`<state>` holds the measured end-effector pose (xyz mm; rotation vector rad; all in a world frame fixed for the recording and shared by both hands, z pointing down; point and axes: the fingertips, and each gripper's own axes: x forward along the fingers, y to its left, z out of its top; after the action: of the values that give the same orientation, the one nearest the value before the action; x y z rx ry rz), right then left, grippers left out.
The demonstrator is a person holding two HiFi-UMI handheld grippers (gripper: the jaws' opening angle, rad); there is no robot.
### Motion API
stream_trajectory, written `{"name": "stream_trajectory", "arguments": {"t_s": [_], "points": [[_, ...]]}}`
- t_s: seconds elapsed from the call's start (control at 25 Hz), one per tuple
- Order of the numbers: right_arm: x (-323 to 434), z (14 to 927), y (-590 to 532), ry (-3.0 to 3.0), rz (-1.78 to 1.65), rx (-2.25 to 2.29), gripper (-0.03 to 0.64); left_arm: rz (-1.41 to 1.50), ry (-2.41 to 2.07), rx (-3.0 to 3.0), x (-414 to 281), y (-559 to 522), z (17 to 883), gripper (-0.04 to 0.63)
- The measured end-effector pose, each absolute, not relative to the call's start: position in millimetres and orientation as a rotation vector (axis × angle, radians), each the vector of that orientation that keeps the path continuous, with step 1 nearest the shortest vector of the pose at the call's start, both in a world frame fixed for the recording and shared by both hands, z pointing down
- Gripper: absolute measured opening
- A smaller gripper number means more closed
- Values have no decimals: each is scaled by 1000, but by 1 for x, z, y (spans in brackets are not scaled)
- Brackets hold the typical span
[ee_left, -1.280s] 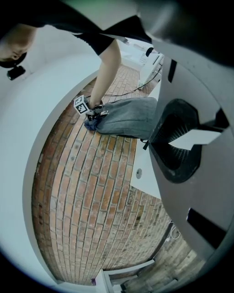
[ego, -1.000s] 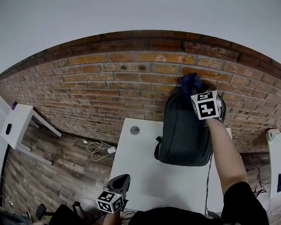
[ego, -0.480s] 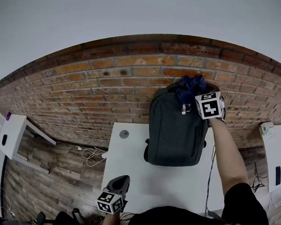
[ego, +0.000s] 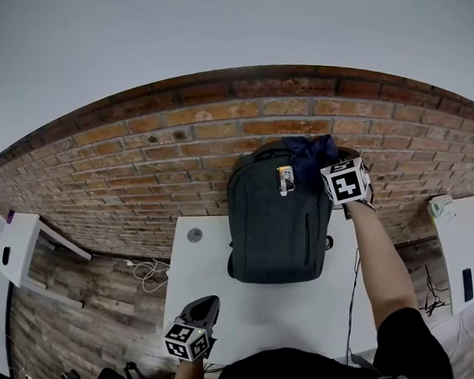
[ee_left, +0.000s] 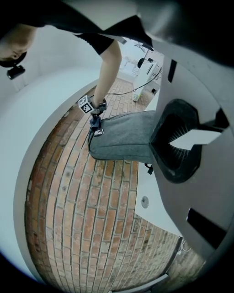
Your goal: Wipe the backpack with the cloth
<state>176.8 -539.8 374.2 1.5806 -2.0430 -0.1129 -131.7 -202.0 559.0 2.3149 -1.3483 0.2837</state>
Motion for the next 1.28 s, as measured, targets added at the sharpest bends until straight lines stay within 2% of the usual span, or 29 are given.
{"name": "stream_trajectory", "arguments": {"t_s": [0.64, 1.28], "points": [[221, 442, -502, -1978, -20, 1547, 101, 333, -1309, 2355, -99, -208, 557, -5], [219, 520, -461, -2024, 174, 1510, 101, 351, -1297, 2379, -98, -205, 550, -3]]}}
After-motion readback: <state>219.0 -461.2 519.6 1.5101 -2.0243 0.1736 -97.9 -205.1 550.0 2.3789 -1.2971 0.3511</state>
